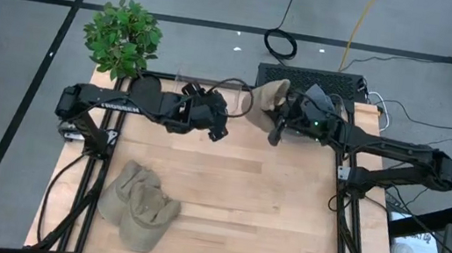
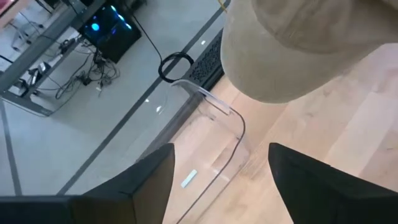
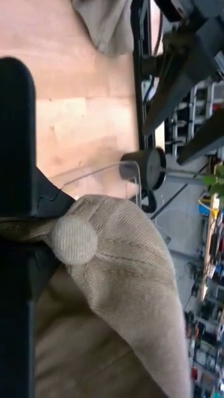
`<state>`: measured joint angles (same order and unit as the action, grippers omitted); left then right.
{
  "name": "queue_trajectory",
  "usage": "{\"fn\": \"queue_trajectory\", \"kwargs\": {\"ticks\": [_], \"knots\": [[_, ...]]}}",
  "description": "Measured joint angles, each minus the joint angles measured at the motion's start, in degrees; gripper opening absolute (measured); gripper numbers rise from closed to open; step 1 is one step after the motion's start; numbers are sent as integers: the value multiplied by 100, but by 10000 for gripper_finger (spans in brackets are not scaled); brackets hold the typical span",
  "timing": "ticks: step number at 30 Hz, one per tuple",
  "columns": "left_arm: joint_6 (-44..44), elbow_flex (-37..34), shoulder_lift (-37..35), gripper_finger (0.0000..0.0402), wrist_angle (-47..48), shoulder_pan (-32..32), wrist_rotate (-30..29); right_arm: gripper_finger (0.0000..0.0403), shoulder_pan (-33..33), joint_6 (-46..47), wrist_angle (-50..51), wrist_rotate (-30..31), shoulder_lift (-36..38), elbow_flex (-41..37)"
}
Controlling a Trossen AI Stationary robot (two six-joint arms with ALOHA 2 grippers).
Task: Pick & Place hat
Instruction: Put the right brown cap into the left transparent bin
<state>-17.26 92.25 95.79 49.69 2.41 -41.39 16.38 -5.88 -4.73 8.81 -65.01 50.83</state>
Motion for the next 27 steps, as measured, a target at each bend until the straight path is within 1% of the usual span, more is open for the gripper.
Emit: {"fn": "queue_trajectory", "kwargs": {"ticks": [5,8,11,14,17,21,27], "knots": [[1,0,0,249,0,-25,80,0,0,-89,-86,-3,0,0],[-49,0,2,247,0,-17,171,0,2,-171,-306,-4,1,0],[-86,0,2,252,2,-17,271,0,2,-242,-396,-4,0,0],[64,0,2,260,4,-21,284,0,2,-239,-400,-13,0,0],[24,0,2,267,10,-20,287,0,2,-239,-443,-249,0,0],[64,0,46,270,-89,19,285,0,-2,-363,-771,-383,6,0],[66,-7,66,254,-482,246,295,0,-108,-668,-1402,-439,283,-7]]}}
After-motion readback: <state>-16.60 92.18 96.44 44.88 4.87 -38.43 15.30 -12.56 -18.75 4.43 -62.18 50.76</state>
